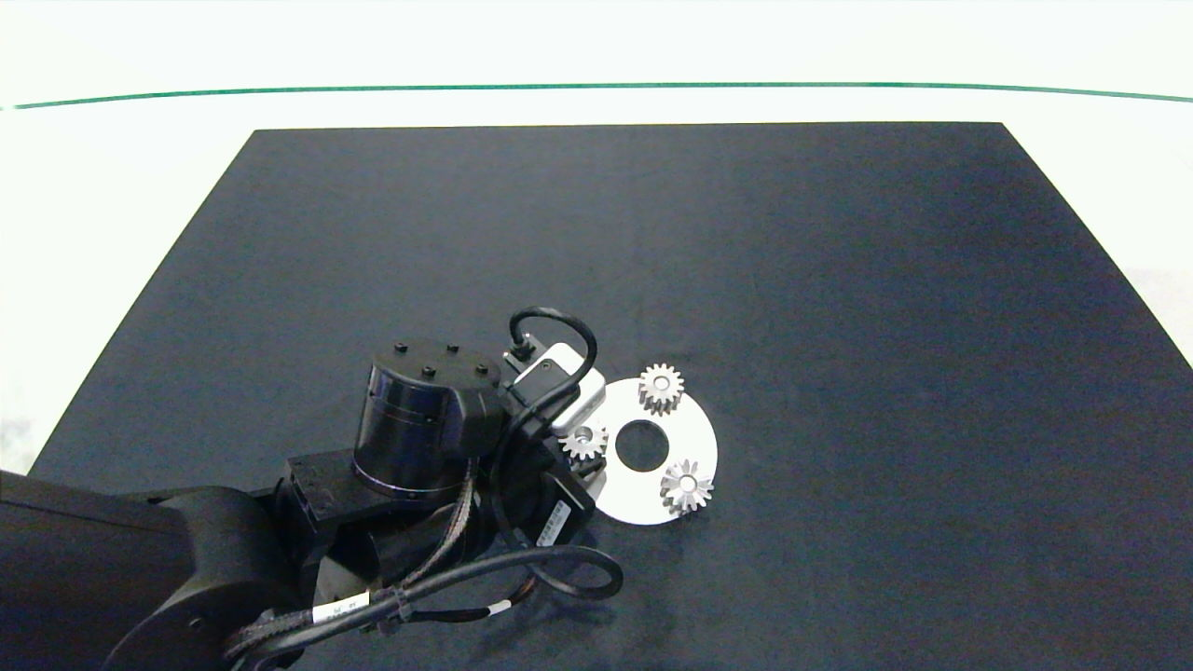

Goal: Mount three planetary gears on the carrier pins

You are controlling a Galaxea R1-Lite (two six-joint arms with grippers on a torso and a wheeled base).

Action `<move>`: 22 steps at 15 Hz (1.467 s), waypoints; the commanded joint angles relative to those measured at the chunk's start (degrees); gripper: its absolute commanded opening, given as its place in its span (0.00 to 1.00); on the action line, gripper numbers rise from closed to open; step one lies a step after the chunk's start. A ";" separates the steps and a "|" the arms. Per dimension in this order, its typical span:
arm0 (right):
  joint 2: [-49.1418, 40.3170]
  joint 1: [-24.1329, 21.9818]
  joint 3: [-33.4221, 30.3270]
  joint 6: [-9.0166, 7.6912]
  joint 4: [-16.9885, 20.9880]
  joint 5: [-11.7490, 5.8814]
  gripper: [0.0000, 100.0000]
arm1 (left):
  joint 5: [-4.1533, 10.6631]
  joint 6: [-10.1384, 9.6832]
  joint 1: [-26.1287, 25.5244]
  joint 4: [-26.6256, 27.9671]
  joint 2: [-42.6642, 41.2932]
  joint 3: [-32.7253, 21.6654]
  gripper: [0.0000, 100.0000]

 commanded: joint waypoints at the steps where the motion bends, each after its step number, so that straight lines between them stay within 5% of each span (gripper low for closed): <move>1: 0.22 -0.05 -0.18 -0.12 0.14 -0.10 1.00 | 0.10 -0.02 -0.06 -0.31 -0.28 0.32 0.07; 22: -0.13 0.03 0.08 -0.03 0.23 -0.02 1.00 | 0.10 0.42 -0.41 -0.23 1.83 -1.35 0.07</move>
